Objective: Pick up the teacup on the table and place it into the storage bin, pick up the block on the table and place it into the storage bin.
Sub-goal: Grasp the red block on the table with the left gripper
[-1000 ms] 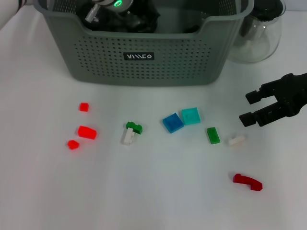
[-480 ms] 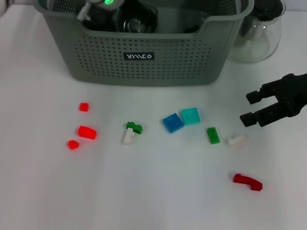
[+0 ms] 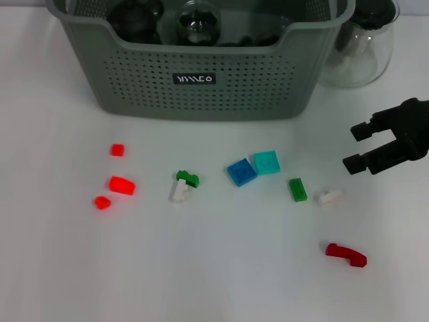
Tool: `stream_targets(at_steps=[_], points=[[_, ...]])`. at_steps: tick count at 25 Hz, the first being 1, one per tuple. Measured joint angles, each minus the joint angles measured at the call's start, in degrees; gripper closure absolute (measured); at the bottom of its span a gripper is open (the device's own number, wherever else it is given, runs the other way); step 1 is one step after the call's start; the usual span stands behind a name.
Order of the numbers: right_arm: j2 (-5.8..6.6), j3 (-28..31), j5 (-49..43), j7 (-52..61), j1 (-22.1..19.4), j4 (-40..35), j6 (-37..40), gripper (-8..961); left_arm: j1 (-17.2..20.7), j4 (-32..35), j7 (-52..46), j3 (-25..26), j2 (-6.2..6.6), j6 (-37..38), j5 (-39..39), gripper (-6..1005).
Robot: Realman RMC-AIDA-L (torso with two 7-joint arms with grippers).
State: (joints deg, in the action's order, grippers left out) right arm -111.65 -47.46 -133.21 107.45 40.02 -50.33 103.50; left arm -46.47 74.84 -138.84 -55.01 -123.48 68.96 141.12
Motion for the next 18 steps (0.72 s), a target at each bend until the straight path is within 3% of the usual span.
stream_targets(at_steps=[4, 8, 11, 14, 18], points=[[0.52, -0.1, -0.1, -0.1, 0.2, -0.2, 0.3, 45, 6.0, 9.3, 5.3, 2.7, -0.34, 8.7, -13.8, 252], [0.90, -0.6, -0.8, -0.1, 0.5, -0.2, 0.4, 45, 12.0, 12.9, 13.8, 4.2, -0.78, 18.0, -27.8, 231], [0.94, -0.9, -1.4, -0.1, 1.0, -0.2, 0.4, 45, 15.3, 11.8, 20.2, 5.3, -0.87, 26.2, -35.1, 213], [0.94, -1.4, -1.5, -0.2, 1.2, -0.2, 0.4, 44, 17.3, 6.7, 25.6, 6.0, -0.98, 32.7, -37.0, 196], [0.92, -1.9, -1.4, -0.2, 1.4, -0.2, 0.5, 44, 18.7, 2.7, 28.9, 6.0, -0.90, 33.7, -37.0, 173]])
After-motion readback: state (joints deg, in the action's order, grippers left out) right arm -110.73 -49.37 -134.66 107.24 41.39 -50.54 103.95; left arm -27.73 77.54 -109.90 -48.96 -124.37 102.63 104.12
